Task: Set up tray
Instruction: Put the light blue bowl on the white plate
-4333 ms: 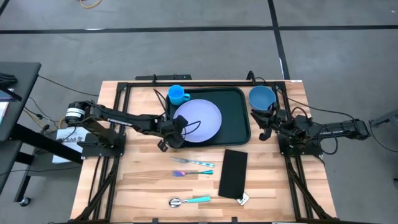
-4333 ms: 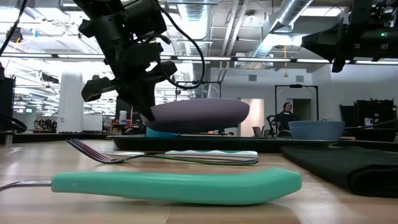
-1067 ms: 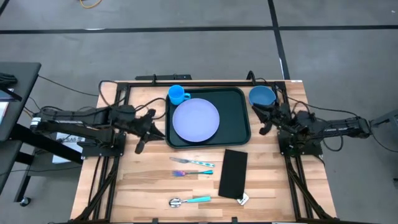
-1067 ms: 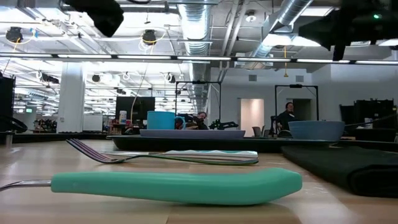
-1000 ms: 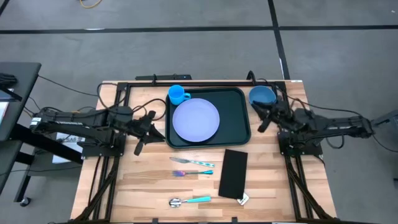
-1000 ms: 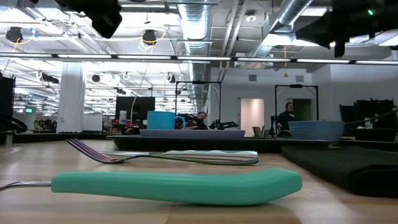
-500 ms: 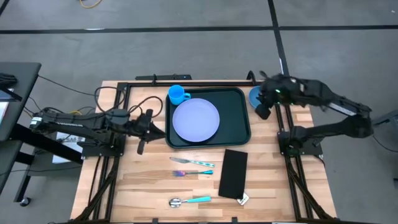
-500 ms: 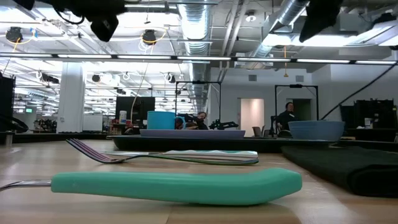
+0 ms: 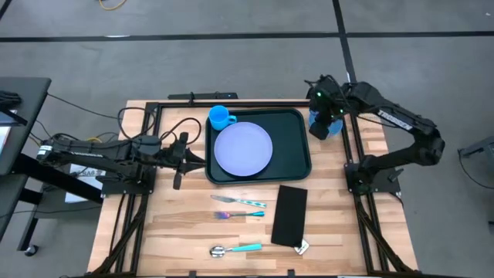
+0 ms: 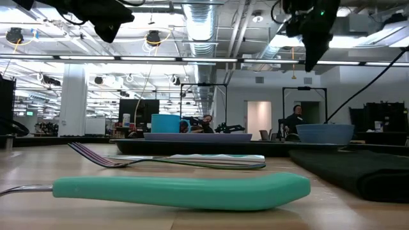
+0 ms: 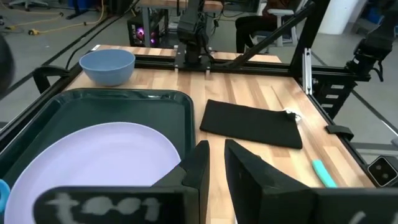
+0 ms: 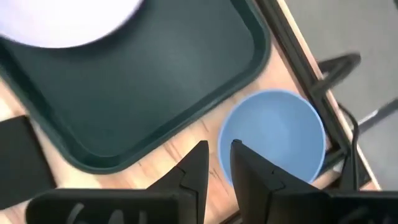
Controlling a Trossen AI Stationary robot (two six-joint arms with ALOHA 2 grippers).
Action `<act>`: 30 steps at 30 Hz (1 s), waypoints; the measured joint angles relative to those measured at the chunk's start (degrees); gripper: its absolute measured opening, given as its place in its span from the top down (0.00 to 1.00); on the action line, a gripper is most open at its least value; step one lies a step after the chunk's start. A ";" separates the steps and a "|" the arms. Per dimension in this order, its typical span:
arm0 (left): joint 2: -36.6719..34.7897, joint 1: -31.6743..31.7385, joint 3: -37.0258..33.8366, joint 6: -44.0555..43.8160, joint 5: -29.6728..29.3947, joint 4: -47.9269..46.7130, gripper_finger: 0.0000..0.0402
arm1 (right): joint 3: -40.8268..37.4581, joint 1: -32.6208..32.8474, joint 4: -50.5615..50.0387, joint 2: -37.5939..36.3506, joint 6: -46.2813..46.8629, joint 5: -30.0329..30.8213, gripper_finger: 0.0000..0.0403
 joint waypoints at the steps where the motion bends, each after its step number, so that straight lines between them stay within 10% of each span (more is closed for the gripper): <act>1: 0.00 0.00 0.00 -0.02 -0.07 0.00 0.91 | 0.00 -1.26 -0.02 0.62 0.61 -0.33 0.86; 12: 0.02 0.00 0.00 -0.41 -0.03 -0.39 0.91 | -0.45 -13.16 -2.76 10.53 4.63 -12.68 0.83; 30: 0.02 0.00 0.02 0.26 0.19 -2.07 0.91 | -1.09 -12.32 3.30 22.45 2.18 -12.15 0.58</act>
